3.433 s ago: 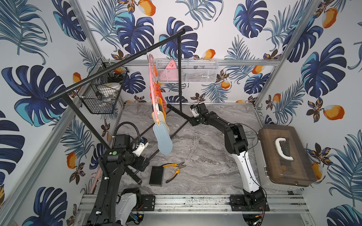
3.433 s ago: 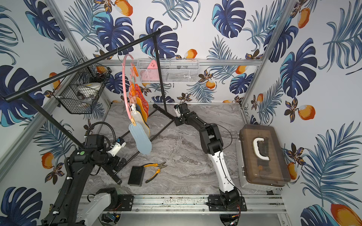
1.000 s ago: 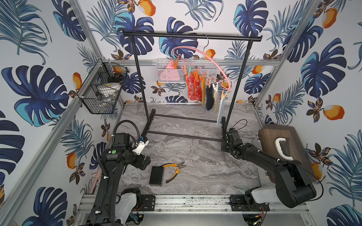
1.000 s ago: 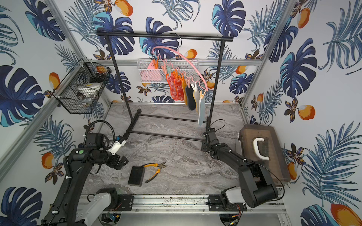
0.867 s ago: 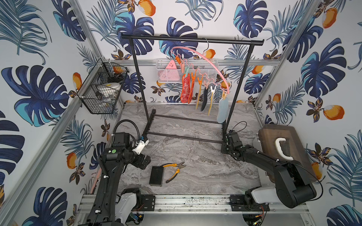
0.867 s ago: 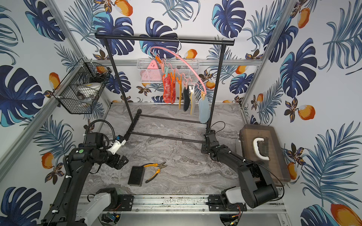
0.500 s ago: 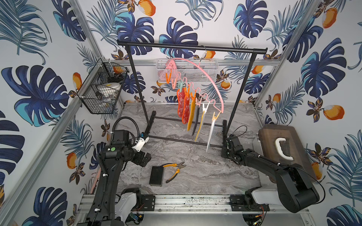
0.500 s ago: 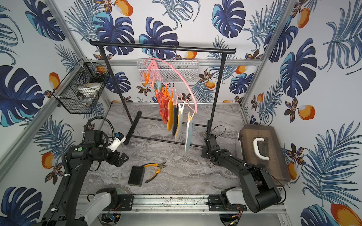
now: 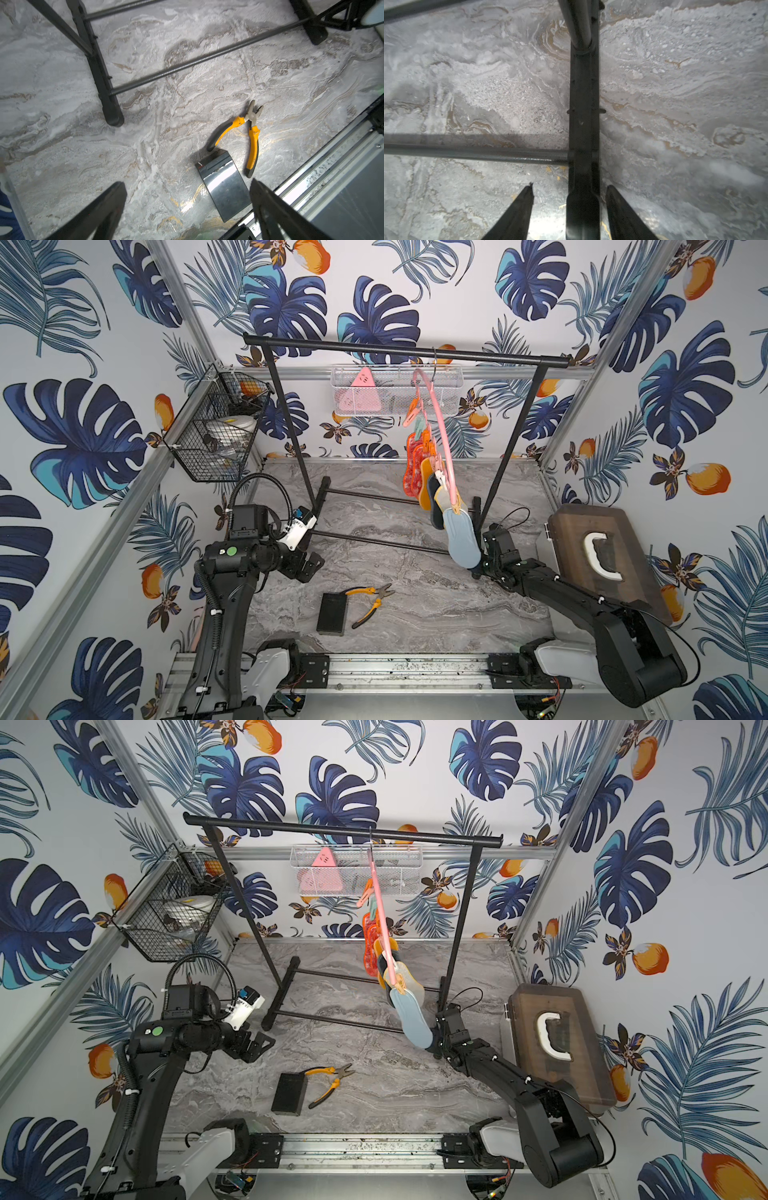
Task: Take the shoe insoles off the hanger
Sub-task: Move the clothesline to the center of the board.
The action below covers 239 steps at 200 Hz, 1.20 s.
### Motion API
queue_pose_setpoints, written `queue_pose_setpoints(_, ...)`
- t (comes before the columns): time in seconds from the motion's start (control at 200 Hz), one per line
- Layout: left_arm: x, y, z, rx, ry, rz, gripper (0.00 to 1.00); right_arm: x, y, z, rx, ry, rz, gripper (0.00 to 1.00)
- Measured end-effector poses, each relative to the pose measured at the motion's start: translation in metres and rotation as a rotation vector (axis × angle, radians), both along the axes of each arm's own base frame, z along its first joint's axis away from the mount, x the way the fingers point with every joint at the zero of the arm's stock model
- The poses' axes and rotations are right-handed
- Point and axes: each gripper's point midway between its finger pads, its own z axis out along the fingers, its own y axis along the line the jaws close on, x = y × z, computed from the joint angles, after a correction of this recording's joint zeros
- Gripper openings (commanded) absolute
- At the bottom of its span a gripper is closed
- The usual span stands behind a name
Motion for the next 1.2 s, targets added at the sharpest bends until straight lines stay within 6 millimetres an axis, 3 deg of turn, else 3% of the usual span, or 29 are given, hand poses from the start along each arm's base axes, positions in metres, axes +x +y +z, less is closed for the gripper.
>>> queue_pose_setpoints(0.25,-0.002,-0.022,0.030,-0.118,-0.047,-0.072,0.99,-0.013,-0.005,0.022,0.037,-0.056,-0.021,0.67)
queue_pose_setpoints(0.741,-0.008,-0.037,0.048,-0.203,-0.063,-0.122,0.99,-0.026,-0.019,0.061,0.064,-0.189,-0.068,0.68)
queue_pose_setpoints(0.936,-0.012,-0.045,0.058,-0.240,-0.069,-0.154,0.99,-0.033,-0.019,0.091,0.076,-0.281,-0.031,0.68)
queue_pose_setpoints(1.111,-0.025,-0.057,0.072,-0.286,-0.107,-0.231,0.99,-0.032,-0.007,0.134,0.095,-0.389,0.076,0.68)
queue_pose_setpoints(1.196,-0.029,-0.063,0.083,-0.309,-0.144,-0.269,0.99,-0.031,0.000,0.144,0.099,-0.408,0.123,0.68)
